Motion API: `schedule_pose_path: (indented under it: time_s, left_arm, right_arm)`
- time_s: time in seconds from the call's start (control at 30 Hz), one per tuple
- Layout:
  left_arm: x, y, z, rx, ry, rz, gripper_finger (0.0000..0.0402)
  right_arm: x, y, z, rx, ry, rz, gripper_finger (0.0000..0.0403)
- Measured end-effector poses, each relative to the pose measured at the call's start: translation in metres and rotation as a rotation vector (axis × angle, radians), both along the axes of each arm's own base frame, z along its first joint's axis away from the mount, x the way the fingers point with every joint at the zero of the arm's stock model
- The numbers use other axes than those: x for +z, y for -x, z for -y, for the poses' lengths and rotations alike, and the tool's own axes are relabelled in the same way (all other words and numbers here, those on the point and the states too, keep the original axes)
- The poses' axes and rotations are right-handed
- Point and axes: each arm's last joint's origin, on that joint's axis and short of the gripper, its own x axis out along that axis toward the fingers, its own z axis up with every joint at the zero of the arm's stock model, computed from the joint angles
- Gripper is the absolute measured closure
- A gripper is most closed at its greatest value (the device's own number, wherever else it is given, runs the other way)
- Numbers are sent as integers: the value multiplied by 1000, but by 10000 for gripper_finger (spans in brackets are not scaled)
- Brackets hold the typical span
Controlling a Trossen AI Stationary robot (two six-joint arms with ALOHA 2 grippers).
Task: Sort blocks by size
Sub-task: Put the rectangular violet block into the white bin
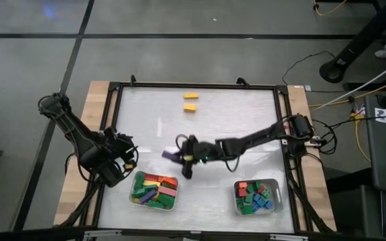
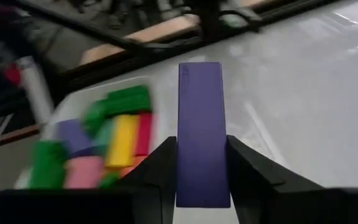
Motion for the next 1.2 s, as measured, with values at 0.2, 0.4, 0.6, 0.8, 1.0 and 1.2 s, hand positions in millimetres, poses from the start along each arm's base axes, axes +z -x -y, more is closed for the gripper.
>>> schedule_pose_path:
  time_s: [0.2, 0.4, 0.6, 0.8, 1.0, 1.2]
  left_arm:
    - [-23, 3, -3, 67, 2, 20, 215]
    - [-37, 0, 0, 86, 62, 81, 215]
    - [-43, -8, 7, 40, 116, 128, 215]
    - [-44, -13, 13, -24, 135, 144, 215]
    - [-42, -19, 19, -112, 131, 149, 215]
    - [-41, -24, 23, -158, 133, 168, 215]
  right_arm:
    - [-18, -3, -40, 88, 10, 56, 287]
    - [-39, -5, -67, 141, -4, 112, 286]
    - [-47, -3, -85, 169, -10, 144, 286]
    - [-49, -2, -85, 128, 14, 126, 286]
    - [-50, -3, -80, 108, 22, 114, 285]
    - [-51, -3, -80, 108, 23, 112, 285]
